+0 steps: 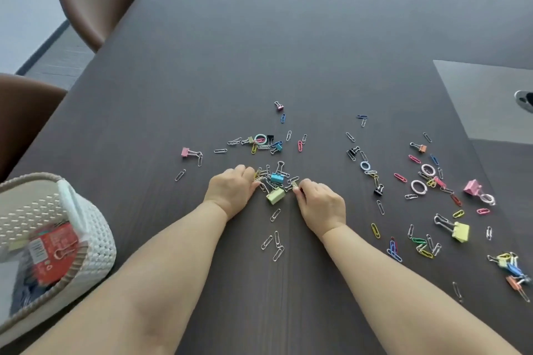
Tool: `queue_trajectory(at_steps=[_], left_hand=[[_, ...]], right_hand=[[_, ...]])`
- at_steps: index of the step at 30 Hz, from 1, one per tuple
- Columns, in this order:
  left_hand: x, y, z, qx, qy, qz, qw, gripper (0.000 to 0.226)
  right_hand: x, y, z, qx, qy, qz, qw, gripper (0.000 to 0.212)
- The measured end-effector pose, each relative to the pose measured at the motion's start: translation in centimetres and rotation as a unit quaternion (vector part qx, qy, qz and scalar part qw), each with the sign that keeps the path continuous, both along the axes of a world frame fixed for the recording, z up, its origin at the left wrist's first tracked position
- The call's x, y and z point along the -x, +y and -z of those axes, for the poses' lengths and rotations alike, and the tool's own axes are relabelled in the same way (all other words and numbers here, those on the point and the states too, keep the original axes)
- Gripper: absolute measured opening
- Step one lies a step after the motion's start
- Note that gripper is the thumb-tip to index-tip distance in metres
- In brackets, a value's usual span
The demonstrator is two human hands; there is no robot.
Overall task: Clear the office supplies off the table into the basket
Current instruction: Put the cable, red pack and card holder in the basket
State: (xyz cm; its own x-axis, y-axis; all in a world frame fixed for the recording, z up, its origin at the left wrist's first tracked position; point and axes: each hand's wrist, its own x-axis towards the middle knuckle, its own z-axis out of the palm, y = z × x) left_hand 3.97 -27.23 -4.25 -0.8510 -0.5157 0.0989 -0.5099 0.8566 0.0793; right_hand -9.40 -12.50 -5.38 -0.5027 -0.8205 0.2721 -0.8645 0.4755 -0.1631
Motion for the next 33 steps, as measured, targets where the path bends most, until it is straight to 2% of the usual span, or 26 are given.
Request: queue_trajectory(at_steps=[3,5,7,10,14,17,20,23,27,30,33], left_hand=[[-1.3,2.6,-0.9,-0.071,-0.122,-0.098,0.985,0.036],[-3.2,4.2,-1.9,-0.098,-0.127,-0.114,0.98,0.035],[-5.2,5.0,-3.4,-0.136,-0.08,-0.137,0.978,0.03],[-7.8,5.4,-7.4,-0.197,0.048,-0.143,0.969,0.02],[-13.0,5.7,-13.5,-0.158,0.221,-0.121,0.955,0.023],[-18.2,4.9,-16.1,-0.125,0.274,-0.147,0.942,0.024],[-23.5,3.5,-17.0,-0.091,0.267,-0.182,0.942,0.027],[-28.0,1.5,-16.9,-0.076,0.224,-0.239,0.942,0.022],[-32.0,-0.5,-15.8,-0.117,0.168,-0.283,0.937,0.014],[-33.7,-1.4,-15.5,-0.165,0.159,-0.285,0.931,0.027],[-35.1,-2.2,-15.7,-0.128,0.143,-0.285,0.939,0.037]], right_hand=[[-1.5,0.7,-1.7,-0.09,-0.04,0.032,0.995,0.021],[-2.5,1.4,-2.8,-0.154,-0.102,0.067,0.981,0.025],[-3.7,2.1,-4.1,-0.145,-0.15,0.066,0.976,0.031],[-6.0,2.3,-7.8,-0.053,-0.199,0.037,0.978,0.03],[-9.3,0.9,-13.7,0.062,-0.246,-0.011,0.967,0.025],[-12.8,-1.1,-17.1,0.103,-0.245,-0.066,0.962,0.024],[-16.6,-3.2,-18.8,0.102,-0.242,-0.115,0.958,0.024],[-20.5,-4.9,-19.2,0.088,-0.246,-0.147,0.954,0.025],[-25.6,-7.2,-19.0,0.045,-0.244,-0.191,0.95,0.025],[-28.5,-9.0,-19.1,0.035,-0.236,-0.212,0.948,0.024],[-30.3,-10.4,-19.4,0.037,-0.225,-0.227,0.947,0.025]])
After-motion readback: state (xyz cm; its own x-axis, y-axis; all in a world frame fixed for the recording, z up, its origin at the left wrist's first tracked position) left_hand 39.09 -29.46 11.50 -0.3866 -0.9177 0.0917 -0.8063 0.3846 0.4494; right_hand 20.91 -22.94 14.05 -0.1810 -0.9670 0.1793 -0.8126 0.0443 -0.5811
